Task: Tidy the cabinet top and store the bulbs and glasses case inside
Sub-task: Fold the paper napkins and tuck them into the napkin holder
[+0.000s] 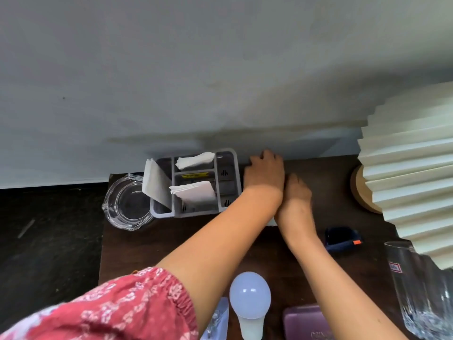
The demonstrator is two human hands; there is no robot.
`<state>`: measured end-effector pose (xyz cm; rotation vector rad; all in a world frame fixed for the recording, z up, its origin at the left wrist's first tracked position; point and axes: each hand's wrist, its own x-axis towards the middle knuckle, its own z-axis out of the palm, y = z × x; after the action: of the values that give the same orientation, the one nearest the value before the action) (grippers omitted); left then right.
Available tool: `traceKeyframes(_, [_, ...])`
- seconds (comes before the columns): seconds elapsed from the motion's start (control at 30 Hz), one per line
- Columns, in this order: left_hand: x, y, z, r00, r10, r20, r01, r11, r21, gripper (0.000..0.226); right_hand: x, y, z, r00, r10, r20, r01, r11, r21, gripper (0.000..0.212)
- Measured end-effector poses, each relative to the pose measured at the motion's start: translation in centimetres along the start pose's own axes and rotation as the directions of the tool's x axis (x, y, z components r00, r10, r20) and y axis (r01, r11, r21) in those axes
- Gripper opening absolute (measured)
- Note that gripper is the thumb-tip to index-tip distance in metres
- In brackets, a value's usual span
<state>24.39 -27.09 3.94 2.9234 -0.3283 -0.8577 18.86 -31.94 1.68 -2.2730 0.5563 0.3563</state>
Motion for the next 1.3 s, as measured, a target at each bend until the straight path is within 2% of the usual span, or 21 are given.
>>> traceKeyframes(0.07, [0.0, -0.4, -0.2, 0.999, -0.007, 0.045, 0.007, 1.000, -0.001, 0.041, 0.5, 0.2, 0.0, 1.000, 0.024, -0.002, -0.024, 1.000, 0.014, 0.006])
traceKeyframes(0.13, [-0.2, -0.5, -0.5, 0.997, -0.006, 0.079, 0.004, 0.999, 0.033, 0.044, 0.9, 0.3, -0.5, 0.991, 0.124, 0.048, -0.124, 0.992, 0.002, 0.006])
traceKeyframes(0.23, [-0.4, -0.5, -1.3, 0.997, 0.039, 0.062, -0.041, 0.998, 0.046, 0.045, 0.8, 0.3, -1.4, 0.998, 0.062, -0.001, -0.062, 0.998, -0.012, 0.016])
traceKeyframes(0.37, [-1.2, -1.2, -3.3, 0.995, 0.101, -0.018, -0.102, 0.976, -0.193, 0.038, 0.0, 0.2, -3.6, 0.995, 0.070, -0.072, -0.058, 0.985, 0.164, 0.017])
traceKeyframes(0.53, [-2.7, -4.1, -6.1, 0.980, 0.091, -0.174, -0.162, 0.878, -0.450, 0.027, -1.1, -1.4, -5.7, 0.994, -0.042, -0.106, 0.058, 0.986, 0.156, 0.019])
traceKeyframes(0.67, [-3.9, -6.8, -8.2, 0.955, 0.092, -0.283, -0.235, 0.815, -0.530, 0.012, -2.5, -3.3, -6.3, 0.985, -0.123, -0.122, 0.141, 0.978, 0.152, 0.013])
traceKeyframes(0.77, [-4.9, -8.3, -9.4, 0.941, 0.138, -0.310, -0.309, 0.726, -0.615, 0.014, -3.8, -4.8, -6.1, 0.976, -0.180, -0.126, 0.201, 0.962, 0.185, 0.010])
traceKeyframes(0.93, [-6.5, -9.8, -10.1, 0.868, 0.253, -0.428, -0.476, 0.670, -0.569, 0.020, -5.7, -6.6, -5.5, 0.958, -0.255, -0.135, 0.282, 0.926, 0.253, 0.007])
traceKeyframes(1.13, [-7.9, -11.1, -9.9, 0.713, 0.395, -0.580, -0.642, 0.701, -0.311, 0.021, -6.9, -7.6, -3.5, 0.932, -0.315, -0.177, 0.352, 0.904, 0.243, 0.008])
traceKeyframes(1.2, [-7.9, -11.6, -9.2, 0.693, 0.408, -0.595, -0.649, 0.713, -0.266, 0.022, -6.8, -7.5, -2.5, 0.925, -0.326, -0.197, 0.361, 0.914, 0.184, 0.008])
traceKeyframes(1.3, [-7.4, -12.1, -7.7, 0.707, 0.396, -0.586, -0.629, 0.731, -0.264, 0.021, -6.4, -7.0, -1.0, 0.921, -0.324, -0.217, 0.354, 0.928, 0.118, 0.008])
